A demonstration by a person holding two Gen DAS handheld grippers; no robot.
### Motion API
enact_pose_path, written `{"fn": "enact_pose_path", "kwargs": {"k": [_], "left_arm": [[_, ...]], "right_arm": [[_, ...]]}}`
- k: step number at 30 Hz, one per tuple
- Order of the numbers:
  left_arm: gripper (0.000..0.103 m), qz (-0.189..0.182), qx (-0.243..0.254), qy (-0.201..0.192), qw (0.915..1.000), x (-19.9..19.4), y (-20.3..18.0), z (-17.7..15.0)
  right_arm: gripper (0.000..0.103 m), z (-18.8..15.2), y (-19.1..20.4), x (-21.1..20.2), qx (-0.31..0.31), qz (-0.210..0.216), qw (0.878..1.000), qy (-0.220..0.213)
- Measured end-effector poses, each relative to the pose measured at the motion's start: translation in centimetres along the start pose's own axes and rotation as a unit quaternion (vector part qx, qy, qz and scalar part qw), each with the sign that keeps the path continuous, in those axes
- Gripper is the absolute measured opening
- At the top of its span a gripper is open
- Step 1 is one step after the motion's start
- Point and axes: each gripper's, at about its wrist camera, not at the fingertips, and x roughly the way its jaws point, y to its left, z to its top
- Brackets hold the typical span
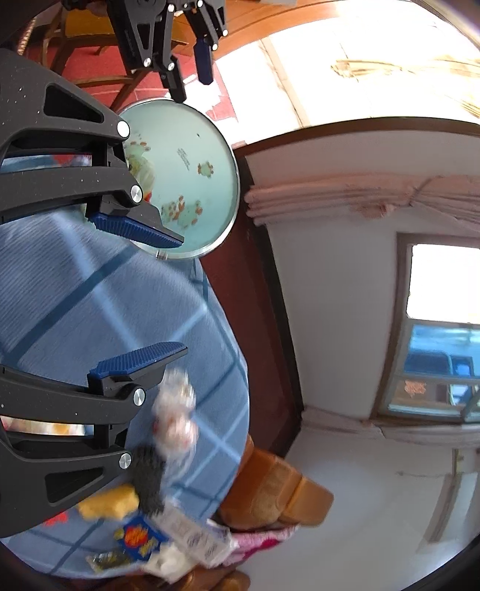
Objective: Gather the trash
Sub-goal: 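Move both tools back over the table toward the remaining trash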
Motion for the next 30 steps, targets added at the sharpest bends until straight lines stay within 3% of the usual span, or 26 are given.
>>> {"fn": "enact_pose_path", "kwargs": {"k": [6,14,20,25,30], "left_arm": [[0.047,-0.042,0.042,-0.006,0.9982,-0.5,-5.8,0.6],[0.052,-0.103,0.096,-0.016,0.9899,-1.7,-14.5,1.4],[0.058,-0.147,0.125,-0.032,0.9806,-3.4,-20.9,1.9],[0.074,-0.177,0.142,-0.049,0.9726,-5.1,-25.9,2.0],[0.074,-0.184,0.171,-0.032,0.9673,-4.4,-29.6,0.7]], "right_arm": [[0.058,-2.9,-6.6,-5.3,0.055,-0.068,0.996,-0.013],[0.062,-10.6,-16.3,-10.1,0.166,-0.152,0.974,0.01],[0.064,-15.9,-19.4,-13.1,0.211,-0.194,0.958,0.023],[0.065,-19.6,-21.5,-15.6,0.246,-0.218,0.944,0.028],[0.066,-21.3,-22.2,-16.5,0.269,-0.218,0.938,0.021]]}}
